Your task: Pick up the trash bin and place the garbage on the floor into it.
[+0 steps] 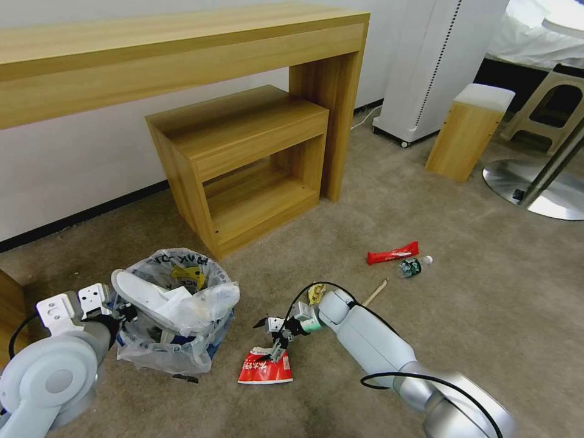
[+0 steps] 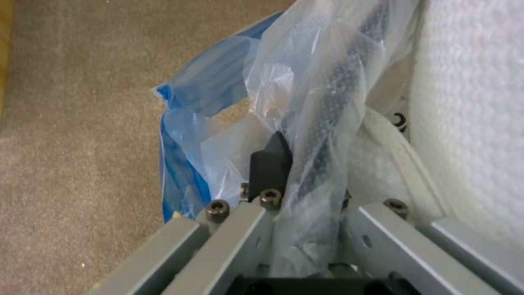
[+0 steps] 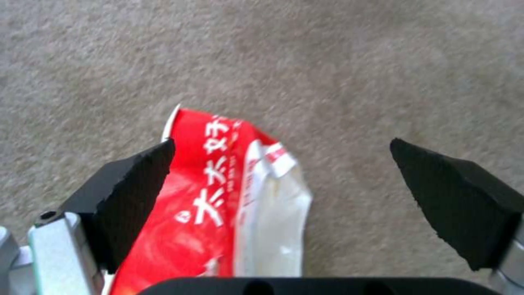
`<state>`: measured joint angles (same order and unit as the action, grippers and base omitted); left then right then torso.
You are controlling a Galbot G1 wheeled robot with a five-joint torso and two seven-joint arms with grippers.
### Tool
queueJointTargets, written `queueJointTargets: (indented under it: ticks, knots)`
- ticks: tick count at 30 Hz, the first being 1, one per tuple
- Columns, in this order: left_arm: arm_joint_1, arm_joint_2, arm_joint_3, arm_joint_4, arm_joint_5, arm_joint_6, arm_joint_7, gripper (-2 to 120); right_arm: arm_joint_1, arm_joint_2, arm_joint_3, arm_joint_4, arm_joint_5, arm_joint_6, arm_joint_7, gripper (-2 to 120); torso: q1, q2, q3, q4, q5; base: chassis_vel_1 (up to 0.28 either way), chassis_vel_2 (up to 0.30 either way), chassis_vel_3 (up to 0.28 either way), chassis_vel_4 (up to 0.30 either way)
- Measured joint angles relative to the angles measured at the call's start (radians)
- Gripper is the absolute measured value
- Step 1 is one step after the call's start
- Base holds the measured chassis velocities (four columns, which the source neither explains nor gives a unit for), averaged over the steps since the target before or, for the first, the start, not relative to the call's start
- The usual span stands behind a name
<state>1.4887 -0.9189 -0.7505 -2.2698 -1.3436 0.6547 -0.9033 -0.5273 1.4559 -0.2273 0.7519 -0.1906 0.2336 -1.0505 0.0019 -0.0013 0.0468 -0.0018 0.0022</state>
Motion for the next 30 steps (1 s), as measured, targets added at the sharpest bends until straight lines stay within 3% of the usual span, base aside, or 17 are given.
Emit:
queueJointTargets:
  ticks: [10,20,30]
  knots:
    - [0.003,-0.001,-0.002,-0.002,0.001,-0.001,0.0,0,-0.056,-0.009,0.011,0.007,-0.016,-0.001,0.059,100,0.0,0.0,0.0,0.0,0.0001,0.0,0.0,0.0,0.0]
    - [-0.001,0.003,-0.002,0.003,0.001,-0.002,0.002,0,-0.122,-0.035,0.007,0.045,0.145,-0.071,0.227,100,0.0,0.0,0.0,0.0,0.0001,0.0,0.0,0.0,0.0]
    - [-0.005,0.002,0.002,0.007,0.002,-0.002,0.003,0,-0.152,-0.046,0.007,0.065,0.225,-0.093,0.264,100,0.0,0.0,0.0,0.0,0.0001,0.0,0.0,0.0,0.0]
